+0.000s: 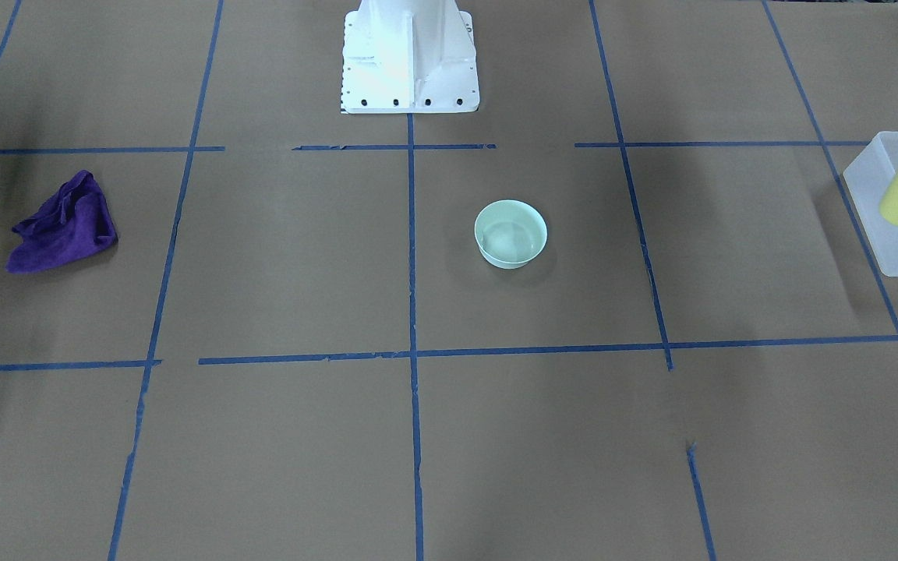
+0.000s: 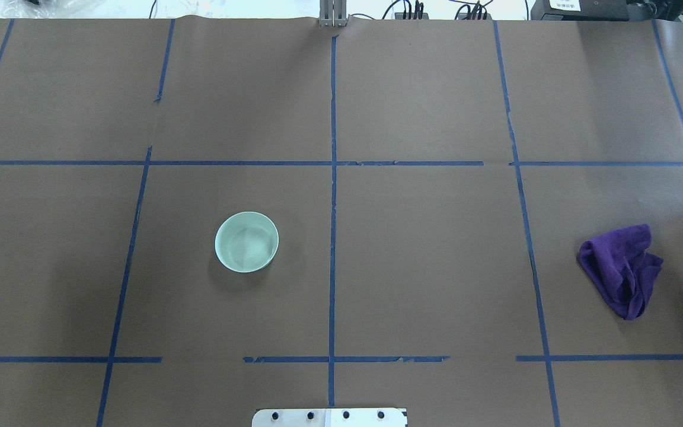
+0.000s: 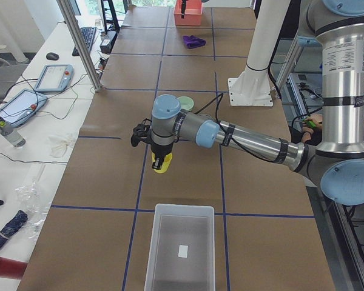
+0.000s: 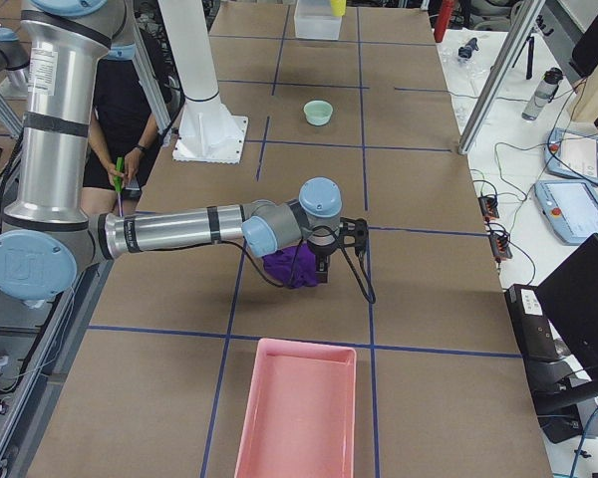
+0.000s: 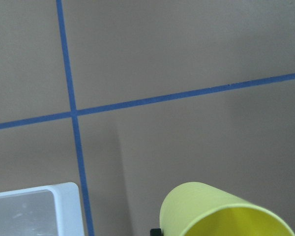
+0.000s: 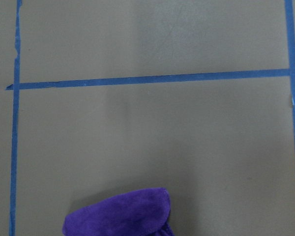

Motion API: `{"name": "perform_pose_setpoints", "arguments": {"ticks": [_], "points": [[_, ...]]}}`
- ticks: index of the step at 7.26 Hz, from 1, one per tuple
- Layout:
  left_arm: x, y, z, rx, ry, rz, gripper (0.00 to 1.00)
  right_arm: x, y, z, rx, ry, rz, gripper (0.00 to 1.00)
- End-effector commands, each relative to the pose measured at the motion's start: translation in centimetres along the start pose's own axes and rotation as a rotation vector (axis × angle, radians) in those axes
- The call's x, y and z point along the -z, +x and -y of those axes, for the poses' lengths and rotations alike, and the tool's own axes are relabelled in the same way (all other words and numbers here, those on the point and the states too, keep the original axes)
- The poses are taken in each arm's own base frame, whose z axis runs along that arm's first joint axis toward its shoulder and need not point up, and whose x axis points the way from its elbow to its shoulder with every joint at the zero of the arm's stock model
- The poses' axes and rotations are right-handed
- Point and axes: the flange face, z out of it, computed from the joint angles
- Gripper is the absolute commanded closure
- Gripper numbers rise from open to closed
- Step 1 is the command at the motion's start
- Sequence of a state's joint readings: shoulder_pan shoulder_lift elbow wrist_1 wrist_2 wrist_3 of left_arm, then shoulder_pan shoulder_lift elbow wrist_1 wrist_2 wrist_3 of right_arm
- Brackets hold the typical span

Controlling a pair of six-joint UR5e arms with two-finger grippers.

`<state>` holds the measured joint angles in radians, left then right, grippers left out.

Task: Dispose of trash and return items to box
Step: 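Lower the right gripper onto the purple cloth and close on it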

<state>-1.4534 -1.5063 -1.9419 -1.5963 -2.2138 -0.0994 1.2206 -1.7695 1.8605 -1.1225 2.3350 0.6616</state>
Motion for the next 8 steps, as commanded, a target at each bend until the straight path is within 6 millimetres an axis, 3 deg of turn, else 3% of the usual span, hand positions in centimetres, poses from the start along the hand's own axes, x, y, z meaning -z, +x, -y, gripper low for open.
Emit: {"name": "perform_pose_setpoints", "arguments": {"ticks": [1, 2, 3, 8], "points": [[5.0, -4.9, 4.8, -0.056, 0.012, 0.177, 1.0, -5.1, -4.7, -3.5, -0.031, 0.006, 0.003, 0.0], [5.0, -7.7, 4.6, -0.064, -0.003, 0.187, 1.0, -7.6, -6.9, -5.0, -0.027, 0.015, -0.025, 0.0], [5.0, -8.8, 4.4, -0.07, -0.009, 0.19, 1.0, -9.9, -8.5, -6.4, 0.012, 0.014, -0.062, 0.0], [5.2, -9.4, 4.0, -0.063, -0.006, 0.19, 1.0, -14.1, -9.9, -10.2, 0.09, -0.051, -0.127, 0.0]]}}
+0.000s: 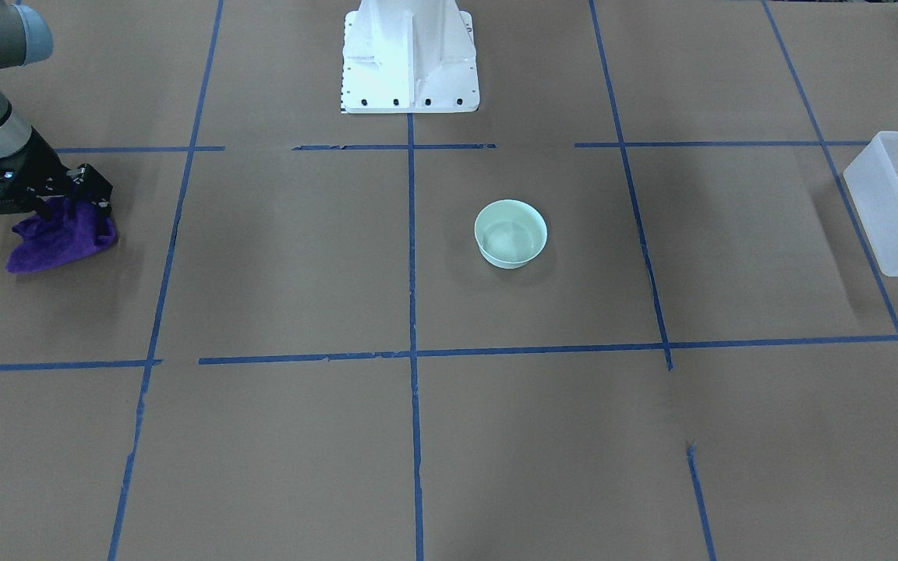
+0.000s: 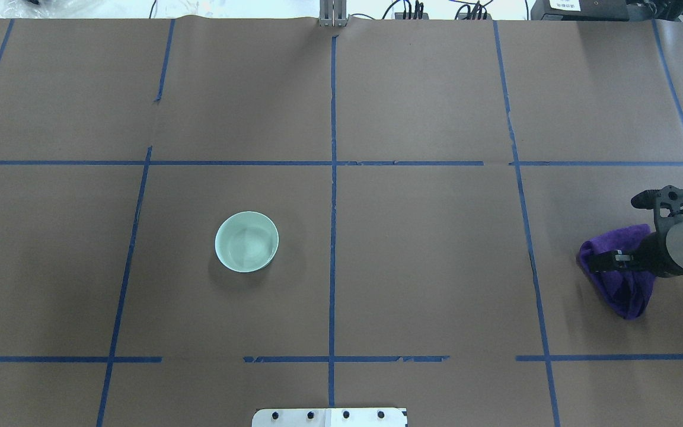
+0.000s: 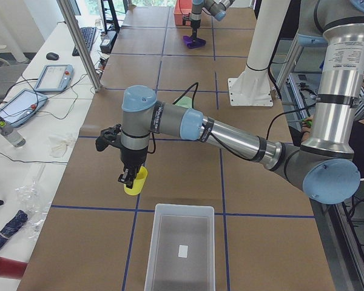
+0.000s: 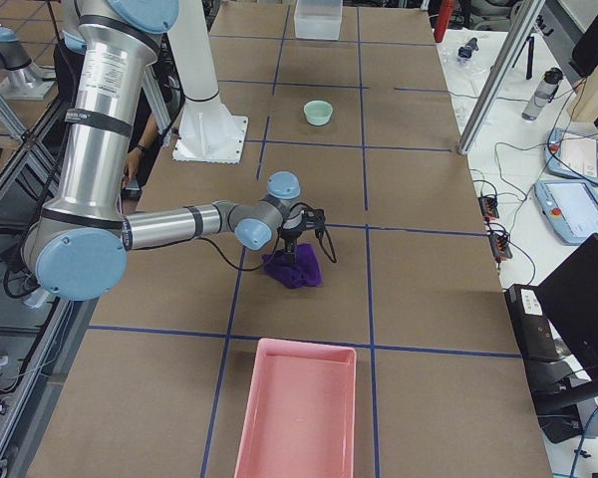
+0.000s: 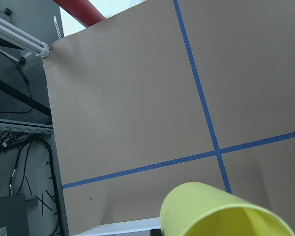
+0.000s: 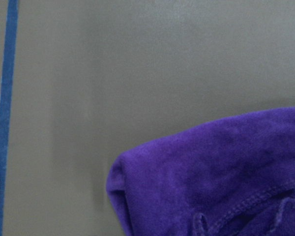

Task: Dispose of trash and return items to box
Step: 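Lower the right gripper onto the purple cloth and close on it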

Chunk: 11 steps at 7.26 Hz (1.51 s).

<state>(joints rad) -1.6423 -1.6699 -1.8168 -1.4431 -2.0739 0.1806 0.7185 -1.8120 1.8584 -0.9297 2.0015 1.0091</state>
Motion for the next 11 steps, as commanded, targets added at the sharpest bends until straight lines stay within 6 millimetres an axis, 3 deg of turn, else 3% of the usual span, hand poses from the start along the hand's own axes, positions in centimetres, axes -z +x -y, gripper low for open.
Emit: {"name": "perform_pose_setpoints", "arguments": {"ticks": [1, 3, 5, 6, 8, 10, 11], "points": [[-0.4, -0.1, -0.2, 0.004, -0.006, -0.006, 1.0, -1.3, -0.4, -0.5, 0.005, -0.013, -0.058, 0.0], [-0.4, -0.2, -0.3, 0.006, -0.009, -0.009, 1.0, -1.1, -0.4, -0.4, 0.005, -0.013, -0.057, 0.04], [-0.4, -0.1, -0.2, 0.005, -0.007, -0.009, 1.0, -1.1, -0.4, -0.4, 0.008, -0.013, -0.057, 1.0], [-1.2, -0.6, -0.5, 0.014, -0.023, -0.01, 1.0, -0.5, -0.2, -0.1, 0.001, 0.002, -0.055, 1.0], [-5.2, -2.6, -1.8, 0.053, -0.094, -0.025, 1.0, 0.9, 1.5, 1.3, -0.046, 0.041, -0.061, 1.0], [-7.7, -3.6, -4.6, 0.082, -0.137, -0.035, 1.0, 4.2, 1.7, 2.8, -0.081, 0.053, -0.004, 1.0], [-8.5, -3.8, -5.9, 0.093, -0.155, -0.039, 1.0, 6.8, 1.5, 3.3, -0.106, 0.059, 0.027, 1.0]]}}
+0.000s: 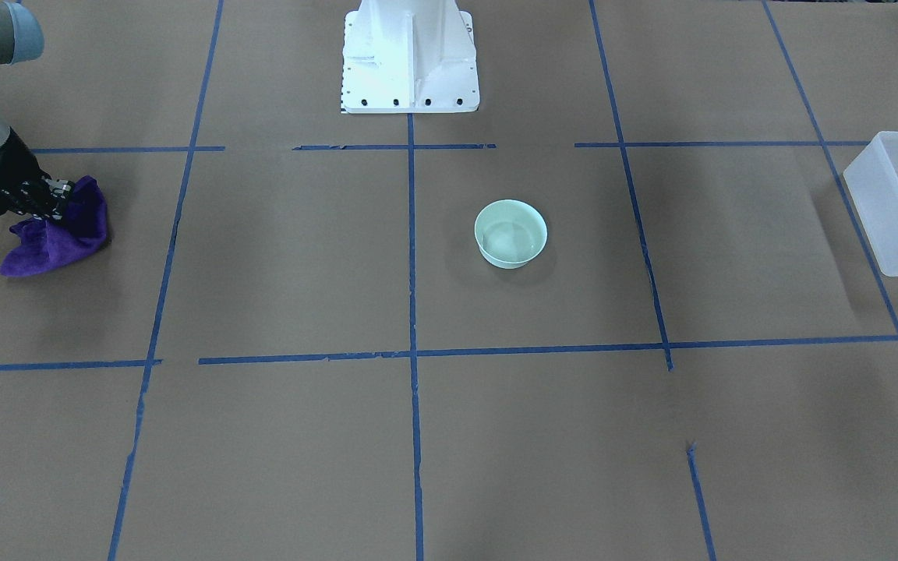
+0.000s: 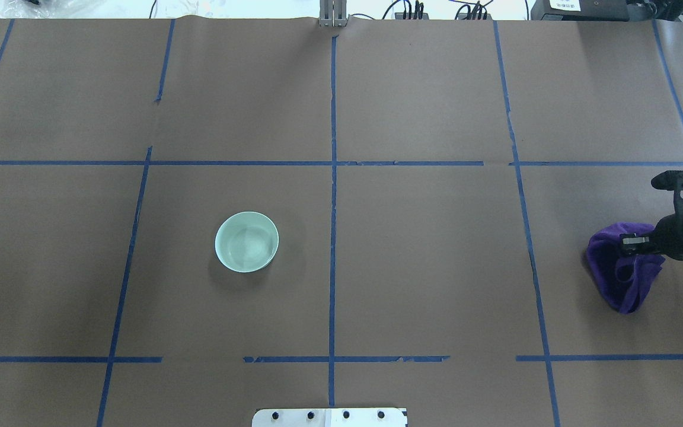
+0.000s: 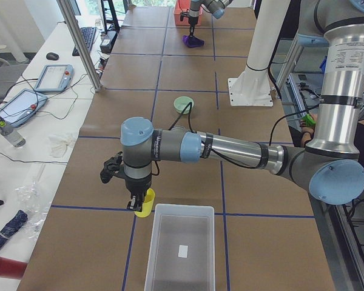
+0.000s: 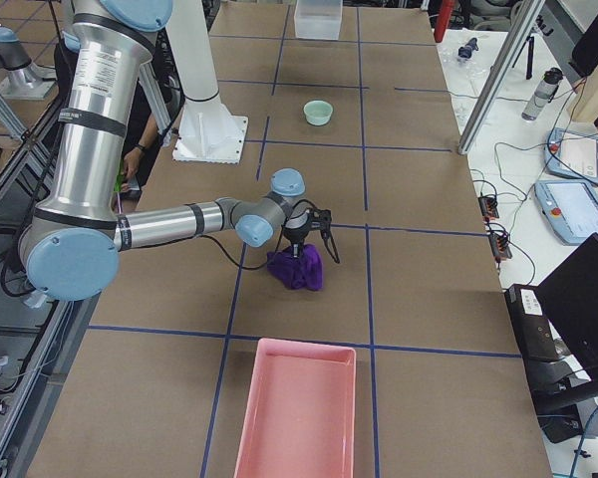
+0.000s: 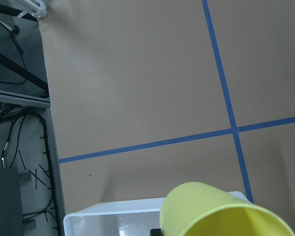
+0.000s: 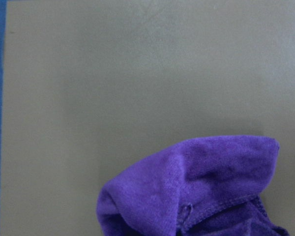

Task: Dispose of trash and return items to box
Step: 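Lift the purple cloth with the right gripper off the table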

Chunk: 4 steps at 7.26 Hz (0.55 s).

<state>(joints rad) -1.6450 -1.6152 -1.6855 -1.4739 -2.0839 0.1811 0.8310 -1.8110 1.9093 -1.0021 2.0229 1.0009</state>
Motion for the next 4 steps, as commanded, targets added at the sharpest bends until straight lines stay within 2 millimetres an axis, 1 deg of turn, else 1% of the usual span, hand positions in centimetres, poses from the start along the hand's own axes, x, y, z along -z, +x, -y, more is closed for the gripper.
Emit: {"name": "perform_pose_setpoints", "arguments": {"ticks": [1, 2, 3, 4], "points": [[-2.5, -1.0, -2.7, 0.028, -0.047, -0.011, 1.0, 5.4, -0.4, 1.2, -0.036, 0.045, 0.061, 1.0], [-3.5, -1.5, -3.1, 0.04, -0.067, -0.015, 1.0, 7.7, 0.3, 1.8, -0.054, 0.084, 0.078, 1.0], [-4.4, -1.8, -4.1, 0.041, -0.068, -0.018, 1.0, 10.1, 0.9, 2.6, -0.081, 0.109, 0.113, 1.0], [-5.5, -1.7, -5.5, 0.04, -0.055, -0.062, 1.0, 12.7, 1.8, 3.4, -0.111, 0.12, 0.164, 1.0]]}}
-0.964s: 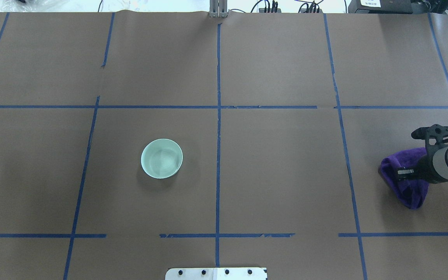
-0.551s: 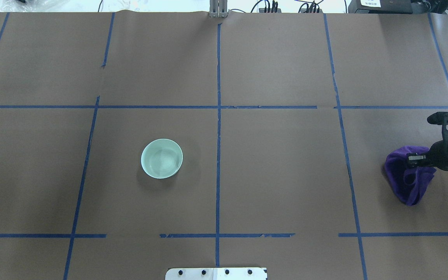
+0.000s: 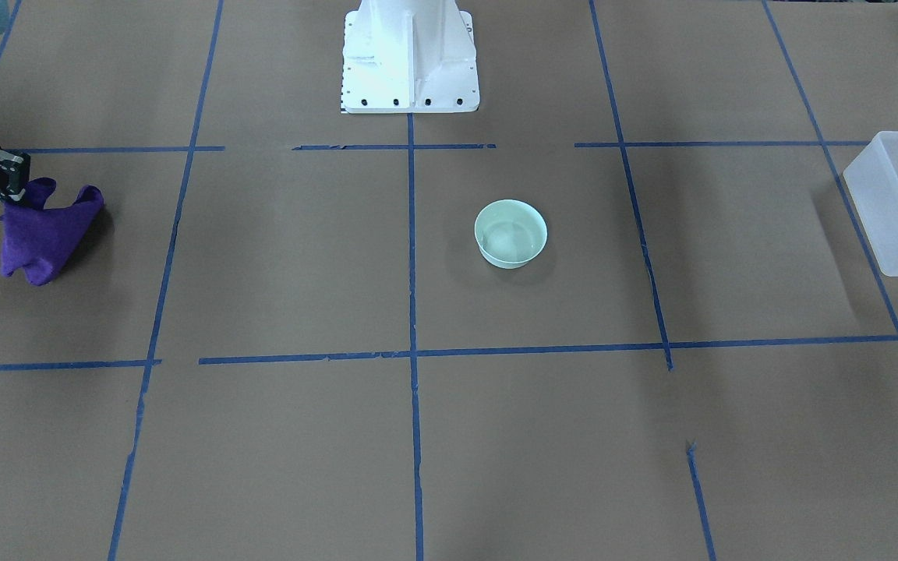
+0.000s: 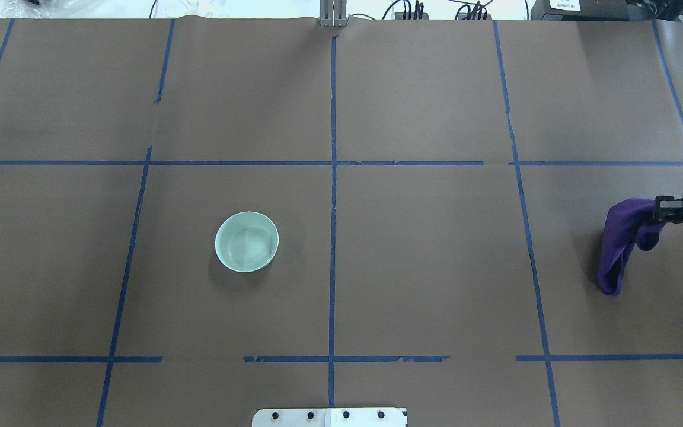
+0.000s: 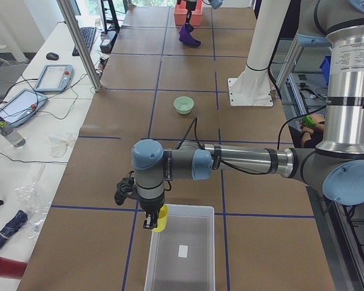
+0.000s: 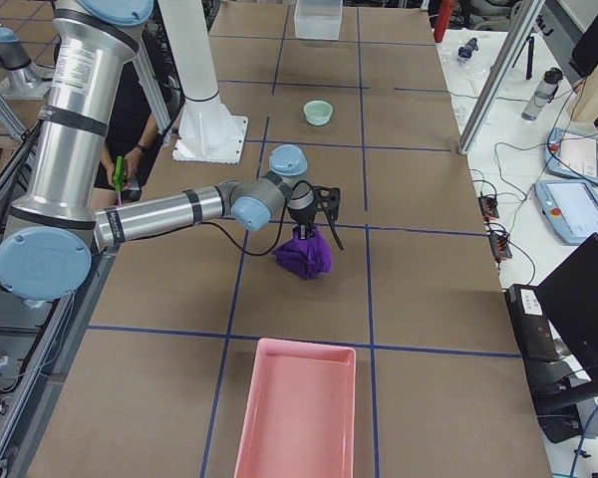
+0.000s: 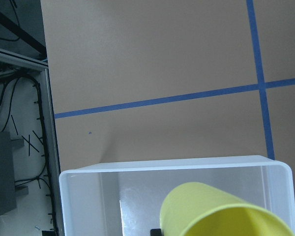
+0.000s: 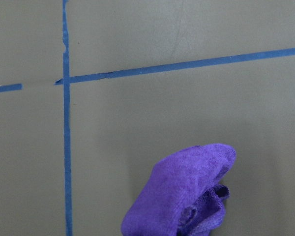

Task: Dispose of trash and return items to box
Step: 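Lift the purple cloth with the right gripper off the table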

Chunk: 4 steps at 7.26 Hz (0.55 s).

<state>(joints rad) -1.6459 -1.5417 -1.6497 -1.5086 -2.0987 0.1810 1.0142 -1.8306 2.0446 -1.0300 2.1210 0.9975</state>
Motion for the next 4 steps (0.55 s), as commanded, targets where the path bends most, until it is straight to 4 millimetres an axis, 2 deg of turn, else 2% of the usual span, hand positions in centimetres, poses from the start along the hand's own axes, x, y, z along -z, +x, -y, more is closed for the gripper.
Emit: {"name": "perform_pose_setpoints", "arguments": {"ticks": [1, 2, 4], "points": [[-2.1, -0.2, -2.2, 0.001, 0.012, -0.066, 1.0, 5.3, 1.4, 2.1, -0.063, 0.039, 0.086, 1.0], [-2.9, -0.1, -3.2, 0.008, 0.005, -0.097, 1.0, 6.8, 1.9, 2.7, -0.08, 0.064, 0.098, 1.0], [-6.7, -0.9, -4.3, -0.015, 0.035, -0.177, 1.0, 10.1, 3.3, 3.7, -0.12, 0.105, 0.14, 1.0]]}}
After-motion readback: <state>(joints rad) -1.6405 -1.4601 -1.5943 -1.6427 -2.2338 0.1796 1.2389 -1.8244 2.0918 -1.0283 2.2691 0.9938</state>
